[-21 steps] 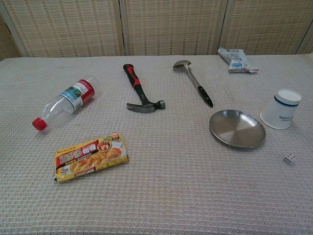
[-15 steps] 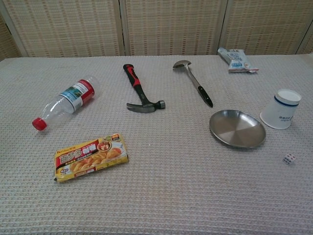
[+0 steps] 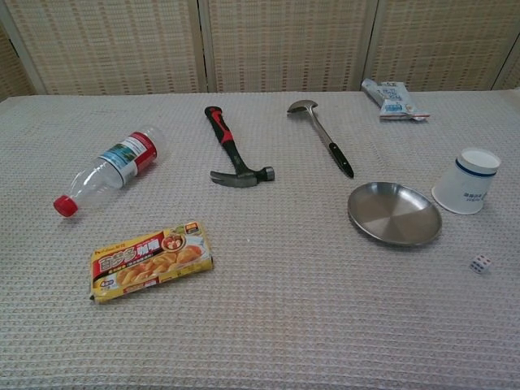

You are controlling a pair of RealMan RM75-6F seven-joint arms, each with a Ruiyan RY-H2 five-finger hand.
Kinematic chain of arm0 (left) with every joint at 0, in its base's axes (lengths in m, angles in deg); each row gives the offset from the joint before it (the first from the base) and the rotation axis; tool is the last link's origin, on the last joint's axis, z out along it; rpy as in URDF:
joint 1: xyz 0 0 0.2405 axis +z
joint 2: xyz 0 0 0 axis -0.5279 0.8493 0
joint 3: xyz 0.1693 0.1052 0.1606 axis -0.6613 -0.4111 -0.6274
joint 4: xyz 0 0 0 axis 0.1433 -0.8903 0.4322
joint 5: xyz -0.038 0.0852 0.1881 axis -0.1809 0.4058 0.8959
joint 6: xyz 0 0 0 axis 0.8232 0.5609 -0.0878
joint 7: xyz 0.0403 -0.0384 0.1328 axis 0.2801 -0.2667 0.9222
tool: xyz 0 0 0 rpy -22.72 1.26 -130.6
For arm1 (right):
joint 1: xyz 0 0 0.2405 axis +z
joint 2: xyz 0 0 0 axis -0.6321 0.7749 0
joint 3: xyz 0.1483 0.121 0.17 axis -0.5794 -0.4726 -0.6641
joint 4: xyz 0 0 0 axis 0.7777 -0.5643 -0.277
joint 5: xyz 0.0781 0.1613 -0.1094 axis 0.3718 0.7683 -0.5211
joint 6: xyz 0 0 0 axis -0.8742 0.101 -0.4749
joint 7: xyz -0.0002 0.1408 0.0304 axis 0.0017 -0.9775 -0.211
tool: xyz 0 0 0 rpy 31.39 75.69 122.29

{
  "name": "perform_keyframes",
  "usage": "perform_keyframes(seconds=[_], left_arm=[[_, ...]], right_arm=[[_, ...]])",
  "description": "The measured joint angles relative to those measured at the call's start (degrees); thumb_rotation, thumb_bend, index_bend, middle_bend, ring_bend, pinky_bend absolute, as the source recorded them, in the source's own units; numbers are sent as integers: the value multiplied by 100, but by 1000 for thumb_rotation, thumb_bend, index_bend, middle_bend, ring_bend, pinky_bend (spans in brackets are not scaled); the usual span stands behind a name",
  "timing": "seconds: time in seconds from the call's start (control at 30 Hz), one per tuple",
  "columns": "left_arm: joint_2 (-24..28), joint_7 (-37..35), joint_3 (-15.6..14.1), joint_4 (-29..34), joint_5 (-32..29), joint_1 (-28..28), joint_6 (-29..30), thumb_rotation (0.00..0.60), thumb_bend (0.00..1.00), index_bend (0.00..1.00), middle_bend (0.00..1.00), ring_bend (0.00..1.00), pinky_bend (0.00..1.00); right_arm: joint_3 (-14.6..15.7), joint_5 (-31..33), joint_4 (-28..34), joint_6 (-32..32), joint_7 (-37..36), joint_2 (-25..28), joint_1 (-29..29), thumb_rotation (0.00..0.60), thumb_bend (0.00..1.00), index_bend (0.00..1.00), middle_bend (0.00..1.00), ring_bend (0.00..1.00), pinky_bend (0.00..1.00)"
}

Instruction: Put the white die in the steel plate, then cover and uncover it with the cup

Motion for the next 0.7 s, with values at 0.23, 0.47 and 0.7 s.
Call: perform_keyframes(seconds=[0.23,0.47,0.7], left_arm=[[19,-30,11,37,-31,18,14,600,346,88,128,87,184],[42,-58,6,66,-41,20,-4,600,347,88,128,87,184],[37,-44,2,71,-76,9,-63,600,347,88,128,87,184]], right_arm=[[63,-233,-519,-47,-382,-278,206,600,112,400,740,734,1000],[77,64,147,-1272,66,79,603,600,167,404,762,756,1000],[40,580,784,-2411,905,419,1012,600,287,436,778,773,1000]])
